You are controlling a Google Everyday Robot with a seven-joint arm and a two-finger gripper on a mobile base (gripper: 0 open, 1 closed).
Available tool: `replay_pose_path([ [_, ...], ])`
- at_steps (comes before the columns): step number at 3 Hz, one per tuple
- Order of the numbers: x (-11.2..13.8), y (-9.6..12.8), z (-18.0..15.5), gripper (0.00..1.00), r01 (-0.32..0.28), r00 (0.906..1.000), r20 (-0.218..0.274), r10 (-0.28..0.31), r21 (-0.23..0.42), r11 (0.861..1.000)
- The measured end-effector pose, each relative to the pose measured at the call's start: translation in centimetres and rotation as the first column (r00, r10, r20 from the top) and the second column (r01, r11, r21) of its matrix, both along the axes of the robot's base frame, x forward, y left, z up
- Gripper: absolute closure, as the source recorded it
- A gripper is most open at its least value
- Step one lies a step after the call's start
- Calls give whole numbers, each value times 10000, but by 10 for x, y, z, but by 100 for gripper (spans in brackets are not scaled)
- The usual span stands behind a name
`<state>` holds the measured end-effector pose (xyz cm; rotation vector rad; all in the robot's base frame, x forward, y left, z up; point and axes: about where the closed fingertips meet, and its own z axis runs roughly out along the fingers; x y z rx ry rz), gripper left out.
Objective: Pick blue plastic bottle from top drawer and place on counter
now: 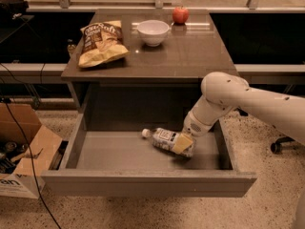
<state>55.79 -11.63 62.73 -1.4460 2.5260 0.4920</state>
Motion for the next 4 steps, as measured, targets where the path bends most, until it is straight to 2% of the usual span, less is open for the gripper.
replay_pose_path([
  [1, -2, 0, 14, 73, 43, 9995, 315, -40, -107, 9999],
  [2, -7, -6, 48, 96, 40, 9966, 826, -45, 53, 10000],
  [3, -22, -23, 102, 100, -486, 9858, 1616, 459, 129, 9987],
  [4, -35, -50, 159, 100, -880, 9638, 2517, 878, -103, 9961],
])
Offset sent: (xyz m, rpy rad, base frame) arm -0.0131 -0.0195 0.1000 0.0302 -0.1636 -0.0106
